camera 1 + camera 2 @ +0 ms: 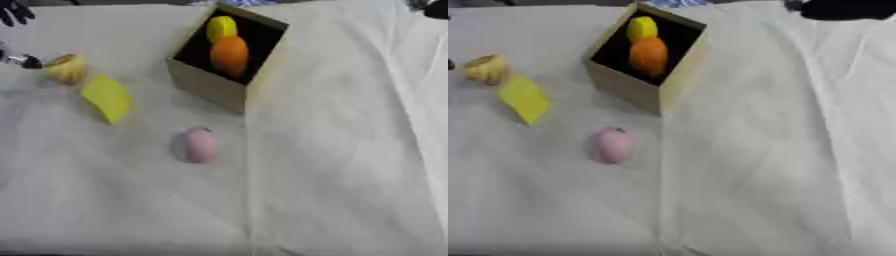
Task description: Pick up objects on the table and place them in the box.
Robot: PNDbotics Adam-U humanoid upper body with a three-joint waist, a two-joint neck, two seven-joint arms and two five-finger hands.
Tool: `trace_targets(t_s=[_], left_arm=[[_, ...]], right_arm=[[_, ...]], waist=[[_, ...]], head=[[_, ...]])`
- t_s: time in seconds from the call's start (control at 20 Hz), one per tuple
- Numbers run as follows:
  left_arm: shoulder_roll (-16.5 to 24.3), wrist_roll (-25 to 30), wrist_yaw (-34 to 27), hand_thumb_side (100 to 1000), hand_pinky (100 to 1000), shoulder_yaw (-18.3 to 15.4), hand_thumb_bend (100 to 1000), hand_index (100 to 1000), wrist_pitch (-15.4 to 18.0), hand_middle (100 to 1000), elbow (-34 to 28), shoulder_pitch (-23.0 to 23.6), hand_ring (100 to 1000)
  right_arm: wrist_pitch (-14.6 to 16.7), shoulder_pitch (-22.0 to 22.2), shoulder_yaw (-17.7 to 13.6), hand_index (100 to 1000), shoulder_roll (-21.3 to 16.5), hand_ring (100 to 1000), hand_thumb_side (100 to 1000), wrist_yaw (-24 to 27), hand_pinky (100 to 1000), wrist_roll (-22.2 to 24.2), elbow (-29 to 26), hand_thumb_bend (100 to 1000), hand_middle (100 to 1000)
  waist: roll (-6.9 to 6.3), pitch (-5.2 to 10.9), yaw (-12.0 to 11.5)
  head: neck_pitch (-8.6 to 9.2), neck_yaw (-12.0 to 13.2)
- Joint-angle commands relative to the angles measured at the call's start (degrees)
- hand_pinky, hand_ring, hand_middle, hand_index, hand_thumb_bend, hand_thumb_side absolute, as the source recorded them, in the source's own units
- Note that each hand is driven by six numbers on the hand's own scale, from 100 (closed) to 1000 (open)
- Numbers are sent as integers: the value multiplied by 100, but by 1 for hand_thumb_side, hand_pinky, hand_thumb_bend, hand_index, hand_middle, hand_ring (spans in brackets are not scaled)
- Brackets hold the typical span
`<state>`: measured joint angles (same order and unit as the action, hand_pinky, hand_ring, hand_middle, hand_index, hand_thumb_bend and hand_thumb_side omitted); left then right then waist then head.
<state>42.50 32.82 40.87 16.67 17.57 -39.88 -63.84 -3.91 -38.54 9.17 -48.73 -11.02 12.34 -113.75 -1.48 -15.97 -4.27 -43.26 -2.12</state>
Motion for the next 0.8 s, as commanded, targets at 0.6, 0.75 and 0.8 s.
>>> trace_targets(t_s=[0.6,0.75,0.8], left_arm=[[-463,-477,593,287,826,-523,652,881,-61,762,1061,-408,785],[-490,-617,760,225,822,-606,591,859,-125,759,1173,-428,782],[-511,-693,855,213,822,-643,586,857,-184,761,1214,-435,783]], right_arm=[[-73,-112,-135,794,92,709,333,112,888,-164,-84,100,660],[-82,-114,-150,791,111,706,343,113,888,-183,-84,100,656],[-82,-116,-156,790,120,705,347,118,888,-194,-84,100,655]], waist=[[35,44,102],[48,19,133],[54,7,148]], head=[[188,111],[224,147],[238,163]])
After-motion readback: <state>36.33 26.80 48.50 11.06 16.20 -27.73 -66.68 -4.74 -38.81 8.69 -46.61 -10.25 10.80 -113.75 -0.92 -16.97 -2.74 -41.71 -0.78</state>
